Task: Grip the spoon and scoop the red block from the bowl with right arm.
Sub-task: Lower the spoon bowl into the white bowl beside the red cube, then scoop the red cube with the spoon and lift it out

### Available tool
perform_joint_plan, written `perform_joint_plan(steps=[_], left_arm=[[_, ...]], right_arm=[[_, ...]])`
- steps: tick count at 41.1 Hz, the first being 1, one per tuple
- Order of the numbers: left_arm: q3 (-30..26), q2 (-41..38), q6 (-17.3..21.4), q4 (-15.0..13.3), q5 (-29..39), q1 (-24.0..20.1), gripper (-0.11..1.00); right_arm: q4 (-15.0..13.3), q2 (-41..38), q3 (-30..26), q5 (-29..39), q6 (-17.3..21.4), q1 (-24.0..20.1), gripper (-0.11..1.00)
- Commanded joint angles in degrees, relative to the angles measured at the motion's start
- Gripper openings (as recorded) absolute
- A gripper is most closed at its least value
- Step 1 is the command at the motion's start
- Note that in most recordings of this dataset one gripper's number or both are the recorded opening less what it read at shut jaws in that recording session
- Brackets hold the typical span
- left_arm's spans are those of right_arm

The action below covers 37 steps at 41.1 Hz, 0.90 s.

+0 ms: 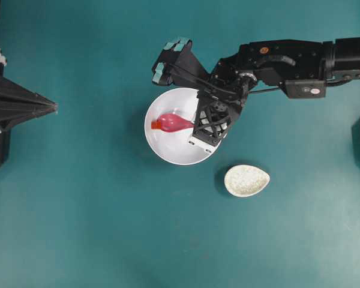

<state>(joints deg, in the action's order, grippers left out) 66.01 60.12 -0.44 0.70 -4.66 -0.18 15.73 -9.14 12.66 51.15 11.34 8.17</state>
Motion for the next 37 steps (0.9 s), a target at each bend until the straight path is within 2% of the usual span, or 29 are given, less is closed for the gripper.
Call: perform_joint_plan(steps=[1,26,37], left_arm=[[-1.8,-0.3,-0.1,0.1,-0.2,0.0,0.0],[-1.8,-0.3,-0.6,0.1,-0.2,0.1,0.0],[-1.8,-0.2,-0.6,0.1,-0.2,0.0,0.0]], right_arm=[[0.8,1.8,-0.7,-0.5,0.1,-0.4,0.22],[1.2,2.8,-0.5,-4.0,0.1,-1.0,0.22],[1.2,6.4,5.1,-10.3,0.7,-1.1,0.22]])
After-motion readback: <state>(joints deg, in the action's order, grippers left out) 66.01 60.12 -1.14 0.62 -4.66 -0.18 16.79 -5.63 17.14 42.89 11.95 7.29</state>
